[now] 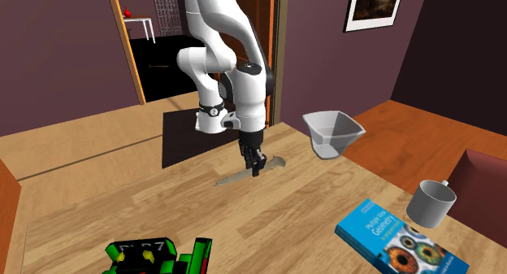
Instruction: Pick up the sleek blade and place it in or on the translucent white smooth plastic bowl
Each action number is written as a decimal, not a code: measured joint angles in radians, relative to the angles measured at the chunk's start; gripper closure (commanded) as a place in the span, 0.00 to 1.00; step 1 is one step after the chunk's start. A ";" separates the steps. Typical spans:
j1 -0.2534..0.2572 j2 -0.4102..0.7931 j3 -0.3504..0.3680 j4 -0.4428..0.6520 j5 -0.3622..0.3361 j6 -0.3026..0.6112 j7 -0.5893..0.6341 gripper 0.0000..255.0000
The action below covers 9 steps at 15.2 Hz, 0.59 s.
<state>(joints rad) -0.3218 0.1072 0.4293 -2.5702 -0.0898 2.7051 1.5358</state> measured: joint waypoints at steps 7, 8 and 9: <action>-0.006 -0.105 0.021 0.007 0.100 -0.101 -0.071 1.00; -0.006 -0.119 0.021 0.009 0.111 -0.115 -0.080 1.00; -0.005 -0.134 0.022 0.010 0.122 -0.129 -0.088 1.00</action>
<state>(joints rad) -0.3267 -0.0265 0.4513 -2.5606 0.0326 2.5757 1.4481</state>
